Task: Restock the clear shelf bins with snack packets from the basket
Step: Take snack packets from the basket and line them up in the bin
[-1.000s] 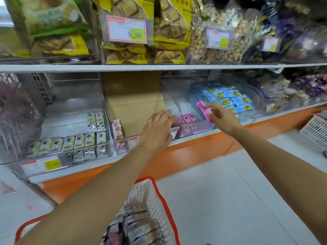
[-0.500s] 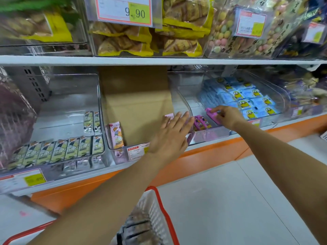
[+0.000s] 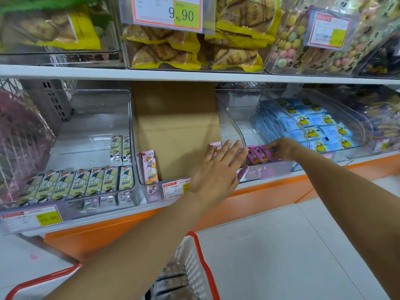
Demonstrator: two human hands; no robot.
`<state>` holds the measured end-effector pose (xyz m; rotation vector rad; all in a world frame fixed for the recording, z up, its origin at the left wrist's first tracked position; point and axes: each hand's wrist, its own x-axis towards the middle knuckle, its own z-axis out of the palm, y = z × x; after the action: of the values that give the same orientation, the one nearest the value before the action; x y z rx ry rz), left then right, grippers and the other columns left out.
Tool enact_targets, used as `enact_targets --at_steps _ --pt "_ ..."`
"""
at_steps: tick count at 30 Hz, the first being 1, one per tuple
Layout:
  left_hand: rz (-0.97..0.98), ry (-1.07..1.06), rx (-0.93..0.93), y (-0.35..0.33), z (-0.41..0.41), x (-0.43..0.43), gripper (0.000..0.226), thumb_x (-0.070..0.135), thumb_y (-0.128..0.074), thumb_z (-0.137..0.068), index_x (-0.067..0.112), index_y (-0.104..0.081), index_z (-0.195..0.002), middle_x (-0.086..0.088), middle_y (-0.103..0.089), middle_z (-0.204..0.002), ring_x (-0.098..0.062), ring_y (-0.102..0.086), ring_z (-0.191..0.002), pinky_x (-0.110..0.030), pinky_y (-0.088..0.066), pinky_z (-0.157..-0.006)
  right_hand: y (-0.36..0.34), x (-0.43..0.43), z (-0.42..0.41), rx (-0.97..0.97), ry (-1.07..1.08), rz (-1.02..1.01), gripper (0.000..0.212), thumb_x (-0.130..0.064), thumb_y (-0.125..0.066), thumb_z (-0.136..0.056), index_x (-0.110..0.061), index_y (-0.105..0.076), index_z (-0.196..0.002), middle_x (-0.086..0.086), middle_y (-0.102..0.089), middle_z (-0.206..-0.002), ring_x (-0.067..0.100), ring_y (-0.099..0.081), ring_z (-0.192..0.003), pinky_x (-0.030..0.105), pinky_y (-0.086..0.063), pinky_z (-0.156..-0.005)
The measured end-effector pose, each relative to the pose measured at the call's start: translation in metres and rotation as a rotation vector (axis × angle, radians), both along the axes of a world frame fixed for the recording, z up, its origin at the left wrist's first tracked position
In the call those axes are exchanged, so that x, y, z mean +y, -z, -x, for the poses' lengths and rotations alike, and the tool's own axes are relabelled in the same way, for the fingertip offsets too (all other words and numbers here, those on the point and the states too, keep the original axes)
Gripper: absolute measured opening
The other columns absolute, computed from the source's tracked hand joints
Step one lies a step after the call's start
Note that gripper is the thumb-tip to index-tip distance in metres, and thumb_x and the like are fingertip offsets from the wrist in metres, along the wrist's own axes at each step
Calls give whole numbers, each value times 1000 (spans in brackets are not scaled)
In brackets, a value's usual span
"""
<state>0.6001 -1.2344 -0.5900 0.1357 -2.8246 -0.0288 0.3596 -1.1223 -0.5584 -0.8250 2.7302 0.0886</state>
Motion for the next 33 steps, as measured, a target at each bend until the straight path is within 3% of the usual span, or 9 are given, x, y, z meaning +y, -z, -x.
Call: enact_targets --at_steps 3,6,8,12,16,20,24,30,33 --pt "-2 -6 1 1 0 0 68 38 -2 -95 15 -25 -154 -8 -23 -161 -28 -22 -148 -48 -27 -116 -1 -2 1 -2 24 -29 38 -19 -52 -97 -30 -57 -133 -3 -52 -140 21 -53 -122 18 -44 -81" --pt "-7 -5 -1 0 0 0 69 38 0 -94 16 -23 -155 -7 -21 -162 -27 -20 -149 -48 -25 -117 -6 -2 -7 -7 11 -67 35 -19 -46 -100 -23 -59 -133 1 -51 -140 21 -49 -126 27 -41 -100" --pt "-13 -3 -9 0 0 1 70 38 2 -92 16 -20 -156 -7 -17 -163 -27 -18 -150 -48 -23 -118 -2 -1 -4 -41 -14 -36 27 -14 -54 -96 -18 -68 -119 3 -59 -130 21 -56 -115 27 -44 -94" --pt "-18 -6 -40 0 -1 0 73 38 5 -89 17 -15 -156 -6 -13 -164 -26 -14 -150 -48 -21 -119 2 8 0 -9 50 179 24 -16 -57 -94 -34 -68 -82 -3 -68 -115 17 -61 -104 19 -48 -69" --pt "-57 -10 -83 -5 -6 3 66 36 -6 -93 18 -10 -157 -6 -11 -164 -26 -11 -151 -47 -16 -120 -8 18 -18 -74 86 405 23 -6 -58 -92 -16 -72 -107 6 -69 -101 25 -64 -101 35 -51 -94" --pt "-71 -26 -35 -12 -17 5 63 26 -40 -98 17 -18 -156 -7 -17 -163 -26 -15 -150 -43 -12 -121 -23 25 -45 -89 24 555 24 -2 -57 -90 -16 -71 -104 10 -71 -102 26 -65 -91 37 -54 -87" --pt "-58 -44 39 -16 -44 1 65 23 -68 -77 10 -51 -139 -12 -50 -144 -32 -46 -133 -43 -34 -112 -41 27 -86 -111 -47 703 25 2 -55 -90 -12 -70 -106 9 -69 -93 19 -60 -81 27 -50 -75" --pt "-52 -34 169 -11 -120 -10 54 20 -43 -71 9 -62 -121 -10 -62 -113 -31 -58 -105 -37 -38 -94 -32 18 -177 -126 -211 838 22 1 -59 -90 -13 -72 -101 -3 -68 -85 9 -62 -76 18 -47 -71" --pt "-56 -97 127 8 -169 -23 50 16 -56 -74 11 -58 -124 -10 -59 -117 -30 -55 -110 -40 -41 -97 -9 3 -223 -208 -261 821 20 -1 -58 -92 -14 -70 -102 -2 -68 -85 3 -59 -70 18 -49 -69"
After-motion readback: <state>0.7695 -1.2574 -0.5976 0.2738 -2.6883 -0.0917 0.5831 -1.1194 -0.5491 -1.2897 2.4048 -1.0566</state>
